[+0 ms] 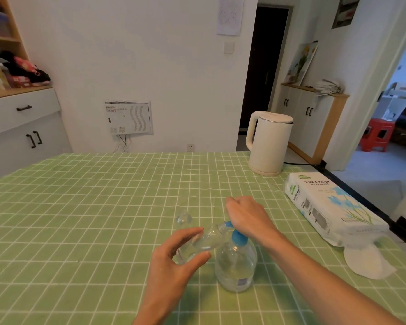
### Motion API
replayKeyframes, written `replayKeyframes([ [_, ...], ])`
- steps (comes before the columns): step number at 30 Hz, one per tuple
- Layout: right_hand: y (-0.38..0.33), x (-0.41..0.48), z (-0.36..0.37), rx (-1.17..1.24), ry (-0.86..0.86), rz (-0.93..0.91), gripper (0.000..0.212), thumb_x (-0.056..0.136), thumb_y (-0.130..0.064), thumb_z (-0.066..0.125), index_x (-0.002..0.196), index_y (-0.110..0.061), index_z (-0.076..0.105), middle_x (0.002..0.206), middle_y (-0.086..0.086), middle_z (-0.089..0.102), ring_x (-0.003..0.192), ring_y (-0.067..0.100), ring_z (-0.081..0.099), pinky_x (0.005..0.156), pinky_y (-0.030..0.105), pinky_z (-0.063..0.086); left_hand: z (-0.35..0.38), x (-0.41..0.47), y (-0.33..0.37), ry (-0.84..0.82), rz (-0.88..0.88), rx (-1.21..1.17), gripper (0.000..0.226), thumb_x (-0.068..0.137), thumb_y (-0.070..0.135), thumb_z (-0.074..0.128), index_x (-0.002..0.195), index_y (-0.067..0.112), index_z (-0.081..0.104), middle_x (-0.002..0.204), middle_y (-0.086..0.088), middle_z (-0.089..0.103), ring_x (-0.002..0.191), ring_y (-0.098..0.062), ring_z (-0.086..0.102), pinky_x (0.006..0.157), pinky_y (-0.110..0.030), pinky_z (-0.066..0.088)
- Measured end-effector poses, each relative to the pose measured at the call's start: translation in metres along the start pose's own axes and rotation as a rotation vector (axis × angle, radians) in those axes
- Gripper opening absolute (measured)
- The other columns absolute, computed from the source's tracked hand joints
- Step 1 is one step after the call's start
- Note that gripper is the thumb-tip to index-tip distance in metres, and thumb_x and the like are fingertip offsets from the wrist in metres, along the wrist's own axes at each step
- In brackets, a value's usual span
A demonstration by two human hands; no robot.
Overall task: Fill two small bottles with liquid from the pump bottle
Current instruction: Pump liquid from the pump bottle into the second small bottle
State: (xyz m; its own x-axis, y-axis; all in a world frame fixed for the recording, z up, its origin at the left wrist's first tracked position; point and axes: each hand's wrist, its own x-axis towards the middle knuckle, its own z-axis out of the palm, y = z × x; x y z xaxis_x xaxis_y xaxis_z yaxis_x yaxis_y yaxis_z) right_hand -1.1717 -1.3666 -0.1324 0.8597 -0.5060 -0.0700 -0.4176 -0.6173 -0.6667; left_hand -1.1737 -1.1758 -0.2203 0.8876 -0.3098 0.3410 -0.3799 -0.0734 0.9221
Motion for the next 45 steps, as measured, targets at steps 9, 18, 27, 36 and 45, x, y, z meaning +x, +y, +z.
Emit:
replayKeyframes([
  [9, -0.001, 0.0, -0.005, -0.019, -0.005, -0.121, 0.028, 0.107, -0.034, 0.04, 0.123, -0.027, 0.062, 0.094, -0.005, 0.073, 0.082, 0.018, 0.064, 0.071, 0.037, 0.047, 0.001, 0.0, 0.002, 0.001, 0.004, -0.005, 0.047, 0.073, 0.03, 0.094, 0.112, 0.047, 0.076, 0.118, 0.02, 0.078, 0.119, -0.001, 0.07, 0.105, -0.028, 0.049],
  [18, 0.001, -0.004, 0.002, -0.021, -0.039, -0.069, 0.033, 0.104, -0.028, 0.042, 0.123, -0.032, 0.07, 0.1, -0.006, 0.071, 0.099, 0.026, 0.069, 0.08, 0.038, 0.049, 0.003, -0.001, -0.003, 0.012, -0.008, -0.009, 0.045, 0.07, 0.035, 0.089, 0.111, 0.045, 0.077, 0.116, 0.018, 0.079, 0.118, -0.004, 0.071, 0.106, -0.033, 0.051],
  [27, -0.005, -0.003, -0.009, -0.049, -0.009, -0.089, 0.027, 0.109, -0.039, 0.04, 0.119, -0.028, 0.061, 0.108, -0.007, 0.07, 0.099, 0.021, 0.068, 0.088, 0.042, 0.056, 0.002, 0.001, 0.003, 0.014, -0.001, -0.017, 0.045, 0.071, 0.033, 0.089, 0.112, 0.047, 0.076, 0.118, 0.02, 0.078, 0.119, -0.002, 0.07, 0.107, -0.032, 0.049],
  [36, 0.001, 0.002, -0.001, -0.034, -0.008, -0.018, 0.027, 0.103, -0.033, 0.042, 0.094, -0.019, 0.064, 0.087, -0.001, 0.069, 0.076, 0.021, 0.059, 0.067, 0.036, 0.043, 0.001, 0.002, 0.0, 0.019, -0.016, -0.001, 0.049, 0.074, 0.022, 0.095, 0.112, 0.046, 0.076, 0.117, 0.022, 0.078, 0.118, 0.001, 0.07, 0.104, -0.025, 0.049],
  [45, 0.003, -0.002, 0.003, -0.016, -0.003, -0.001, 0.027, 0.101, -0.029, 0.043, 0.076, -0.021, 0.048, 0.073, -0.002, 0.056, 0.067, 0.02, 0.048, 0.063, 0.036, 0.036, 0.003, -0.002, 0.001, 0.008, -0.039, -0.018, 0.045, 0.075, 0.013, 0.093, 0.112, 0.035, 0.079, 0.115, 0.02, 0.08, 0.116, 0.001, 0.071, 0.104, -0.028, 0.049],
])
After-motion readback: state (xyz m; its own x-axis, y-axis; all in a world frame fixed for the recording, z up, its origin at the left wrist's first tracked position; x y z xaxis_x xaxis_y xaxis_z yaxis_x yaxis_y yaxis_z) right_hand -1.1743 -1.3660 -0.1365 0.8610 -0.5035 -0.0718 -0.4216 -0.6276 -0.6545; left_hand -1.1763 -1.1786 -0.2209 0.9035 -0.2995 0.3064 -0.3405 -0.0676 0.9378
